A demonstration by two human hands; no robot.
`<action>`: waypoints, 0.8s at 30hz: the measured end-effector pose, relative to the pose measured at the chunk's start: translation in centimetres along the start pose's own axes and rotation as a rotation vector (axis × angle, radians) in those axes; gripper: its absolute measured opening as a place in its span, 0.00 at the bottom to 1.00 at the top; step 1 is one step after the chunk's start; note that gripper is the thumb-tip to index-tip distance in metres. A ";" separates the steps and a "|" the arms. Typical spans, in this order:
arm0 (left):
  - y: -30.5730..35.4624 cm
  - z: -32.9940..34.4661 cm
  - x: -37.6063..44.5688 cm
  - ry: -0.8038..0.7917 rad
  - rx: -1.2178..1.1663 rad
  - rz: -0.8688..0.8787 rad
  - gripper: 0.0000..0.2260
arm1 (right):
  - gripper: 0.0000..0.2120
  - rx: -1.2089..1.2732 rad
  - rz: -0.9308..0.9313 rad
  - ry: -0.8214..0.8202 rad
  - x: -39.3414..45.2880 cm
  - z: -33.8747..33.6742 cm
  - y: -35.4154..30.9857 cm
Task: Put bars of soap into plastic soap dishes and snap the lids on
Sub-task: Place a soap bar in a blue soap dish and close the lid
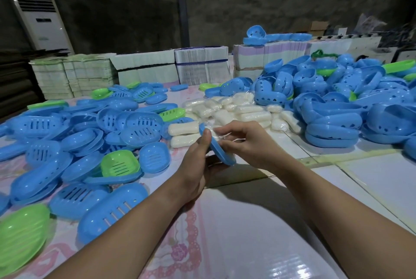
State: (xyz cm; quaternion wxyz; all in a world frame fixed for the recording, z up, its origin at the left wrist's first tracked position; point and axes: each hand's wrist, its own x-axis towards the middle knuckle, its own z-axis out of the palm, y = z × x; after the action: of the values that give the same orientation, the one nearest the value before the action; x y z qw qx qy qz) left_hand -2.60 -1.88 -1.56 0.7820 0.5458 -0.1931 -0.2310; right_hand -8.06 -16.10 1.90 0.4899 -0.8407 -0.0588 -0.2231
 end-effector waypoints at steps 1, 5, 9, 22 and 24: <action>-0.1 -0.1 0.0 0.002 -0.012 -0.003 0.28 | 0.12 0.012 -0.008 -0.009 0.0 -0.1 0.1; 0.0 -0.4 0.3 0.029 -0.150 -0.042 0.27 | 0.10 0.014 -0.020 -0.083 -0.1 -0.3 0.3; 0.4 -0.5 0.6 0.070 -0.222 -0.095 0.29 | 0.12 -0.303 -0.025 0.325 0.8 -2.0 1.1; 0.4 -0.8 0.5 0.043 -0.137 -0.160 0.31 | 0.19 -0.757 0.485 0.652 1.2 -8.1 5.4; 0.2 -1.0 0.7 0.032 -0.145 -0.139 0.30 | 0.16 -0.762 0.436 0.654 1.3 -8.0 5.6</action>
State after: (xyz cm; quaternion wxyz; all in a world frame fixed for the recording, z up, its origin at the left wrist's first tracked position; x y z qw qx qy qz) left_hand -1.43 -1.41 -1.65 0.8046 0.5034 -0.1251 -0.2891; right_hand -7.67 -25.90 1.30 0.1784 -0.8381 0.3571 -0.3718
